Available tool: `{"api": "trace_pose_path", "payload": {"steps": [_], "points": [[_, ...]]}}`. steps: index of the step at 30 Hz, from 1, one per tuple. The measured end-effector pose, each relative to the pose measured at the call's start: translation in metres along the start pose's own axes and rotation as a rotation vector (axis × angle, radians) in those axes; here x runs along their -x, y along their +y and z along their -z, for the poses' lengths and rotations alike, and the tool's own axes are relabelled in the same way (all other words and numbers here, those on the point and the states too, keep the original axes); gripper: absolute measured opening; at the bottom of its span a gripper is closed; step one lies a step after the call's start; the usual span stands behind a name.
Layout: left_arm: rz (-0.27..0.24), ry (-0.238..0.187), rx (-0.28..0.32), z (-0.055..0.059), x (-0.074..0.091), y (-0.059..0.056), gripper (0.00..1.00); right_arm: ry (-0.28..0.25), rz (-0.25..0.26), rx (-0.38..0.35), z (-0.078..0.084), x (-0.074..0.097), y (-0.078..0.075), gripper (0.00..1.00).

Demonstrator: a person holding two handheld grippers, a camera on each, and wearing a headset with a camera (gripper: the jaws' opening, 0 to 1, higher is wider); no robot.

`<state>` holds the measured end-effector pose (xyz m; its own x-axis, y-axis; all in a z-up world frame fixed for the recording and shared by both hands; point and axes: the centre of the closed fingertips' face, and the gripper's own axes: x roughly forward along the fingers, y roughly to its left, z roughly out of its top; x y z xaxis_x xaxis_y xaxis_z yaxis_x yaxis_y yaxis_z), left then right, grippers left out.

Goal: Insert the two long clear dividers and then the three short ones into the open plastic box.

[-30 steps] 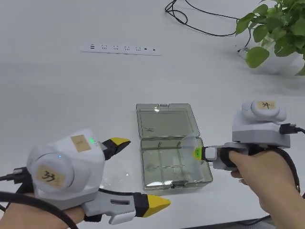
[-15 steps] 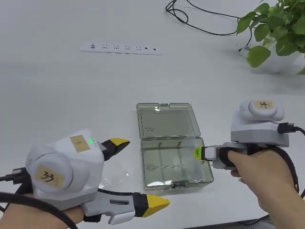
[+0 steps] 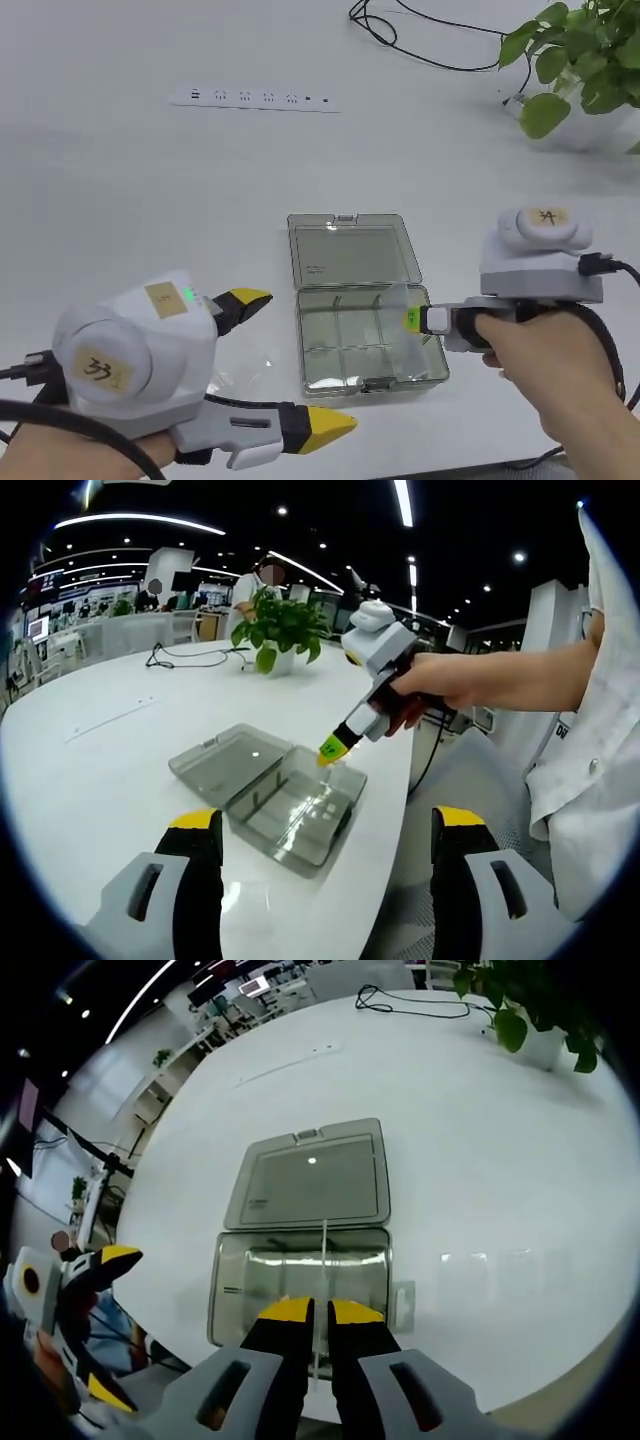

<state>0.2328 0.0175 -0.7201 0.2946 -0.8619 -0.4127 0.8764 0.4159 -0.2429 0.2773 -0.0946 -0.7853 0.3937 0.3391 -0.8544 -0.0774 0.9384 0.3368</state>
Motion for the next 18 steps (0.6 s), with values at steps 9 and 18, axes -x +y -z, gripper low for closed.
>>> {"api": "trace_pose_path", "payload": {"steps": [9,18], "points": [[0.0,0.005,0.0,0.001,0.0,-0.001,0.87,0.015,-0.025,0.033,0.0,-0.007,0.005,0.07],[-0.013,0.006,0.004,0.001,0.002,0.001,0.88,0.039,-0.045,0.094,0.004,-0.021,0.002,0.08]]}}
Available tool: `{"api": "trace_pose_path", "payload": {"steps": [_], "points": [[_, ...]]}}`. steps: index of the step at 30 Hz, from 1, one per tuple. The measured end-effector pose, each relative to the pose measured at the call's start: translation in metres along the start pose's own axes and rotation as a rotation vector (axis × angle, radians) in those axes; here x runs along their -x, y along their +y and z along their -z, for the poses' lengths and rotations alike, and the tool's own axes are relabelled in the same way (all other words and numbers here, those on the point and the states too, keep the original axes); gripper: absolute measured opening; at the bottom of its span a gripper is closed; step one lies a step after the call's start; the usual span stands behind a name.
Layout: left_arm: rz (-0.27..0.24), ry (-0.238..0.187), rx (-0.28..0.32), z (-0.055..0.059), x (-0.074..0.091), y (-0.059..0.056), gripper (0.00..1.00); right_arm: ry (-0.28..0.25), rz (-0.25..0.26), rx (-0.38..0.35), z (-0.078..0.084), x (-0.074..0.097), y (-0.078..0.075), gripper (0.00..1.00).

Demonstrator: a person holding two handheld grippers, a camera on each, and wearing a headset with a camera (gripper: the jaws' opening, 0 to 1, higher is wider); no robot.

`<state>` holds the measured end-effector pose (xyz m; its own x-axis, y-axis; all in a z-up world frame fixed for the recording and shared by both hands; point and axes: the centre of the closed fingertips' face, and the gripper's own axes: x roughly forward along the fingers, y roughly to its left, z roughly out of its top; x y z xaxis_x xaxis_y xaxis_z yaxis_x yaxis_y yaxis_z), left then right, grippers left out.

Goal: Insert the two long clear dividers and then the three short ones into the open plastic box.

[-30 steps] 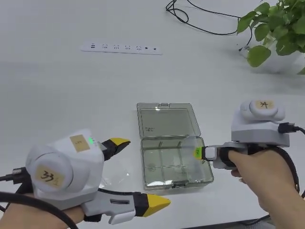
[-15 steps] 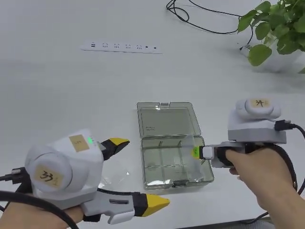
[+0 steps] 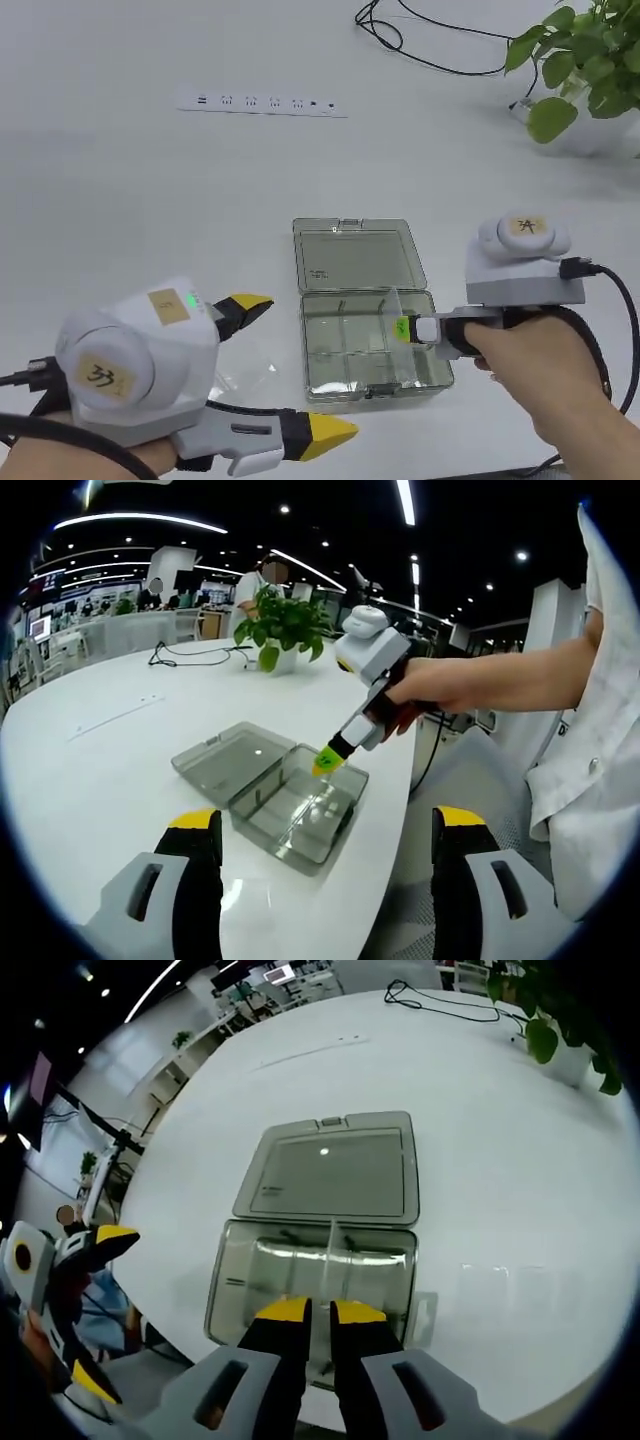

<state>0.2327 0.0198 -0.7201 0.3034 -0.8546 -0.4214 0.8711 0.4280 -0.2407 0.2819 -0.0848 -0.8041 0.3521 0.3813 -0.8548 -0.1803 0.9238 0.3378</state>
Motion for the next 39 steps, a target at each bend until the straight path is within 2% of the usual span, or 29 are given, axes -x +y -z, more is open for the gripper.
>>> {"api": "trace_pose_path", "payload": {"steps": [7,18,23,30,36,38,39], "points": [[-0.015,0.0,0.003,-0.001,0.001,0.001,0.88,0.026,-0.004,0.039,0.005,-0.01,-0.004,0.09],[-0.073,0.002,0.021,0.001,0.01,0.003,0.88,0.013,-0.06,0.063,0.005,-0.008,-0.003,0.11],[-0.103,0.007,0.026,0.002,0.016,0.002,0.88,-0.019,-0.107,0.072,0.001,0.0,0.003,0.15],[-0.151,0.017,0.03,0.006,0.023,0.005,0.87,-0.091,-0.168,0.157,-0.011,0.017,0.009,0.22],[-0.187,0.061,0.032,0.018,0.03,0.011,0.87,-0.142,-0.227,0.224,-0.016,0.034,0.015,0.31],[-0.204,0.076,0.039,0.024,0.033,0.016,0.87,-0.152,-0.253,0.266,-0.015,0.039,0.017,0.34],[-0.214,0.084,0.041,0.026,0.034,0.018,0.86,-0.16,-0.25,0.295,-0.014,0.043,0.016,0.34]]}}
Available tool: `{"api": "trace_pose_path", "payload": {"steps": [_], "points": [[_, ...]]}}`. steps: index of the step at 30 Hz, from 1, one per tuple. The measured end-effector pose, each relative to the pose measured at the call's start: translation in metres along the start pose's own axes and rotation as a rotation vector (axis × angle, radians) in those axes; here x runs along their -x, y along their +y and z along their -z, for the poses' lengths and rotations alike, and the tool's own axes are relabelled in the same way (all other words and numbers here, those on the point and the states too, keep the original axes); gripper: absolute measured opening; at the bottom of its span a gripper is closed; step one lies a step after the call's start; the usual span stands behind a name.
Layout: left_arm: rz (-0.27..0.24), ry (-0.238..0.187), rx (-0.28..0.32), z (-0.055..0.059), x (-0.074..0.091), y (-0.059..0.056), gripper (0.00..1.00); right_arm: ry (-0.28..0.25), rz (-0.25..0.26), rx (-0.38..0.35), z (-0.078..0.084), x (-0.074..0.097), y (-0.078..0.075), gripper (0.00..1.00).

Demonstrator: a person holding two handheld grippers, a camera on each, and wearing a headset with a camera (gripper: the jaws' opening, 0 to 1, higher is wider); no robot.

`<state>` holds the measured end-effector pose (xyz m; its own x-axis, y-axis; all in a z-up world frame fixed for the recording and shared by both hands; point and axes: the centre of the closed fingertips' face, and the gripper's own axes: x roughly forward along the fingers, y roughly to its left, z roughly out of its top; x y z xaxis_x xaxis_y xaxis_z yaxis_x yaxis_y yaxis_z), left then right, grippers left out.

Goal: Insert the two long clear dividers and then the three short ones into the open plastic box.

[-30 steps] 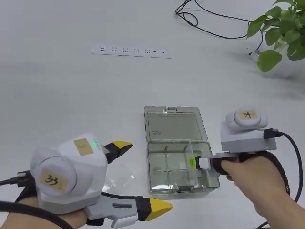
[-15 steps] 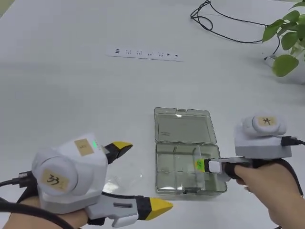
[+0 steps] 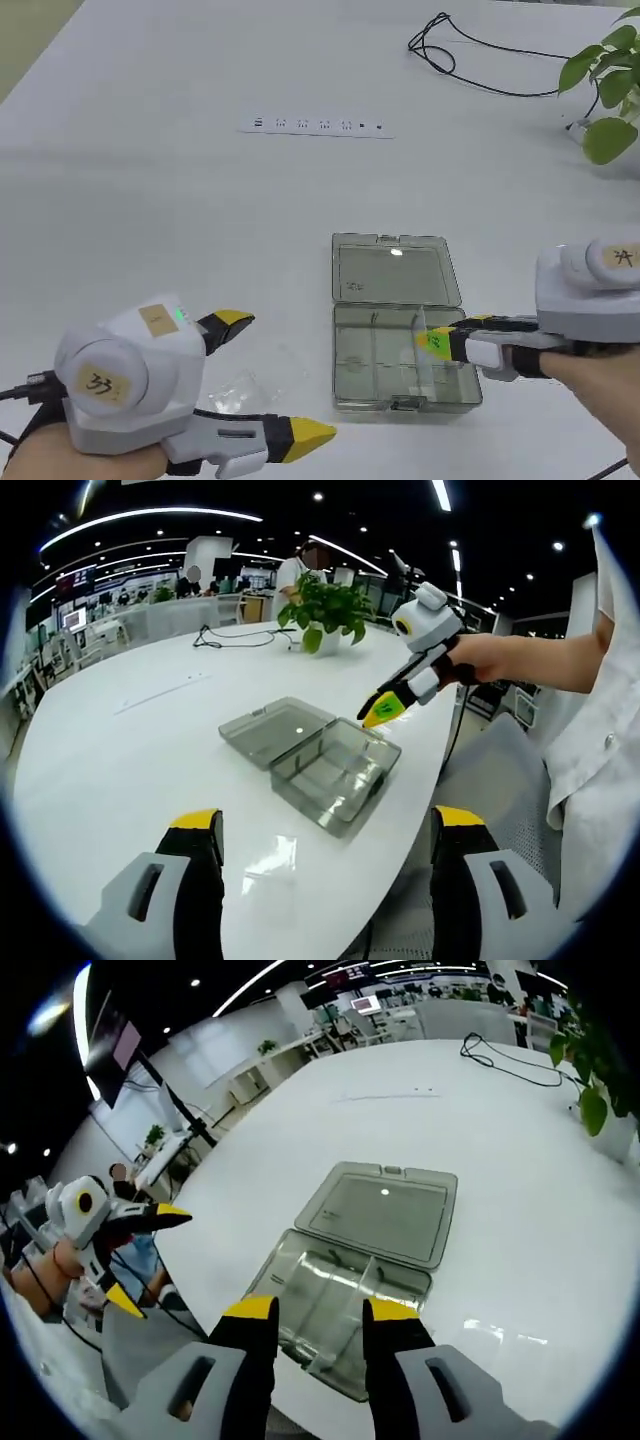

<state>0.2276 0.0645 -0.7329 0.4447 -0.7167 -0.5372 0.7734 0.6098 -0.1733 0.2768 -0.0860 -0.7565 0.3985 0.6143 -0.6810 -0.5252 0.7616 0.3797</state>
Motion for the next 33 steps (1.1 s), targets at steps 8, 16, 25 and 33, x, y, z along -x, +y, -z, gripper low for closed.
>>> {"api": "trace_pose_path", "payload": {"steps": [8,16,25,33], "points": [[-0.051,0.08,0.028,0.019,0.003,0.016,0.84,-0.057,-0.049,0.132,-0.001,0.022,0.006,0.47],[-0.084,0.193,0.044,0.046,-0.001,0.025,0.78,-0.126,-0.11,0.286,0.0,0.04,0.009,0.64],[-0.125,0.316,0.095,0.074,-0.01,0.034,0.69,-0.146,-0.143,0.371,0.016,0.053,0.004,0.79],[-0.138,0.4,0.101,0.09,-0.018,0.038,0.63,-0.16,-0.169,0.435,0.034,0.06,-0.001,0.88]]}}
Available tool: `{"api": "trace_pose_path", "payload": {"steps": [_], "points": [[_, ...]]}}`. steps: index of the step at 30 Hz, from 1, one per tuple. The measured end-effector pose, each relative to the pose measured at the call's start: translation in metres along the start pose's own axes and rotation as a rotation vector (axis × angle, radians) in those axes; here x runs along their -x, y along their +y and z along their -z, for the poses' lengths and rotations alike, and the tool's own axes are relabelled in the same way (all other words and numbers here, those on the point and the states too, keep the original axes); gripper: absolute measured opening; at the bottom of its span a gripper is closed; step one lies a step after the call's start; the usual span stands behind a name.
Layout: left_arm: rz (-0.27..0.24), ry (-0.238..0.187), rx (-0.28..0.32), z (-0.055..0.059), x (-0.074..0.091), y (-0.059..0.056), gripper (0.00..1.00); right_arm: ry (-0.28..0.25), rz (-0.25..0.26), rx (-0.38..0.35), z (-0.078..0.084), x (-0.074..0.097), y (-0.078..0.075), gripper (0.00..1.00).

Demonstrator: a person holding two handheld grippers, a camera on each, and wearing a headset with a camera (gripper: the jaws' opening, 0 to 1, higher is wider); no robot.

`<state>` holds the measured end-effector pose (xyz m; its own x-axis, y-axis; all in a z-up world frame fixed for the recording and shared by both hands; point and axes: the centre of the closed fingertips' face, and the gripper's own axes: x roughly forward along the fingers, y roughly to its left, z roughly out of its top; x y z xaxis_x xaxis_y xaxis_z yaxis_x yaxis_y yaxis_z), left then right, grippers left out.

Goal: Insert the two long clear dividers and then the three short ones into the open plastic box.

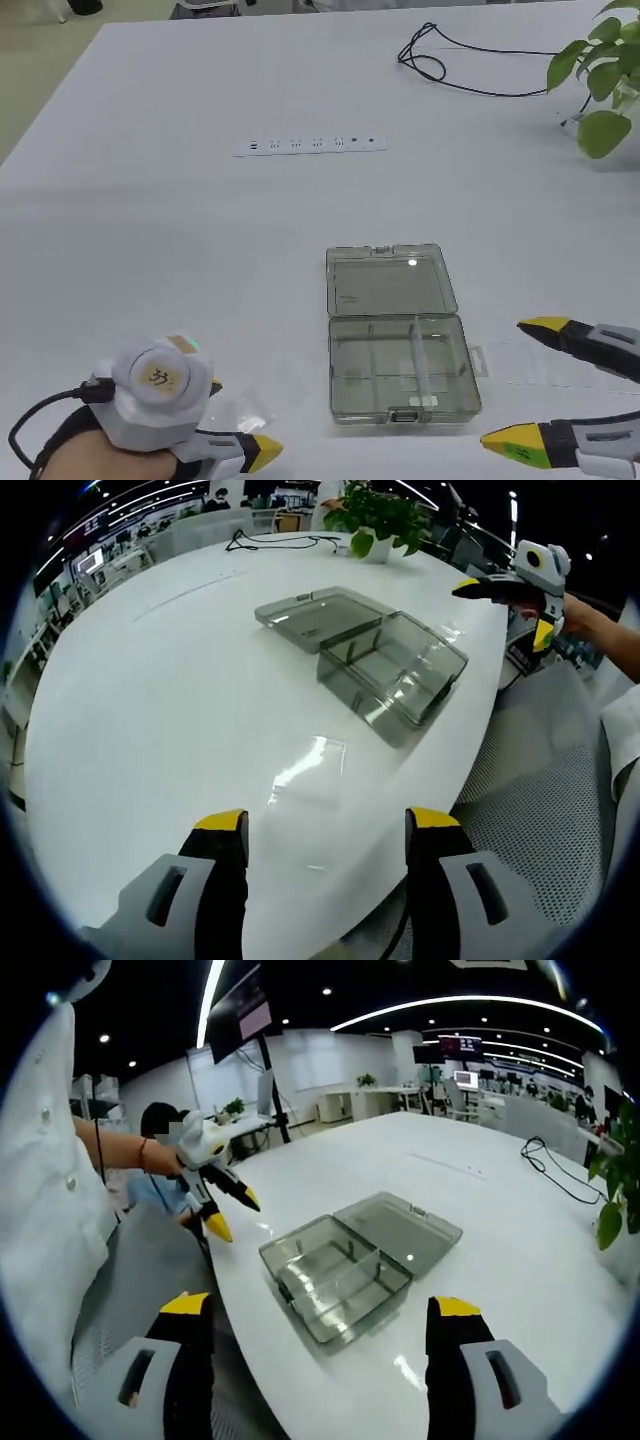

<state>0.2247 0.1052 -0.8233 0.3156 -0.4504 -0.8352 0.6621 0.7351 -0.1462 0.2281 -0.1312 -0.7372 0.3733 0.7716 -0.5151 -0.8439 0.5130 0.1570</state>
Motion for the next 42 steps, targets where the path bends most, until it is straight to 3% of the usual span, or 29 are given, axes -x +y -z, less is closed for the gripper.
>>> {"api": "trace_pose_path", "payload": {"steps": [13,17,25,27,30,36,42], "points": [[-0.032,0.141,-0.054,0.015,-0.018,0.011,0.55,-0.051,0.02,-0.025,0.003,0.007,-0.001,0.88],[-0.038,0.157,-0.058,0.015,-0.019,0.011,0.53,-0.063,0.025,-0.031,0.003,0.01,-0.002,0.88],[-0.095,0.209,-0.156,0.018,-0.019,0.016,0.45,-0.07,0.032,-0.046,0.007,0.011,-0.002,0.88],[-0.098,0.21,-0.125,0.018,-0.018,0.016,0.45,-0.076,0.036,-0.051,0.007,0.011,-0.002,0.88],[-0.099,0.222,-0.125,0.018,-0.019,0.017,0.45,-0.083,0.039,-0.052,0.005,0.011,-0.002,0.87],[-0.098,0.241,-0.127,0.016,-0.019,0.019,0.32,-0.089,0.044,-0.054,0.004,0.011,-0.002,0.87],[-0.096,0.252,-0.126,0.016,-0.02,0.019,0.32,-0.085,0.046,-0.062,0.007,0.012,0.0,0.87]]}}
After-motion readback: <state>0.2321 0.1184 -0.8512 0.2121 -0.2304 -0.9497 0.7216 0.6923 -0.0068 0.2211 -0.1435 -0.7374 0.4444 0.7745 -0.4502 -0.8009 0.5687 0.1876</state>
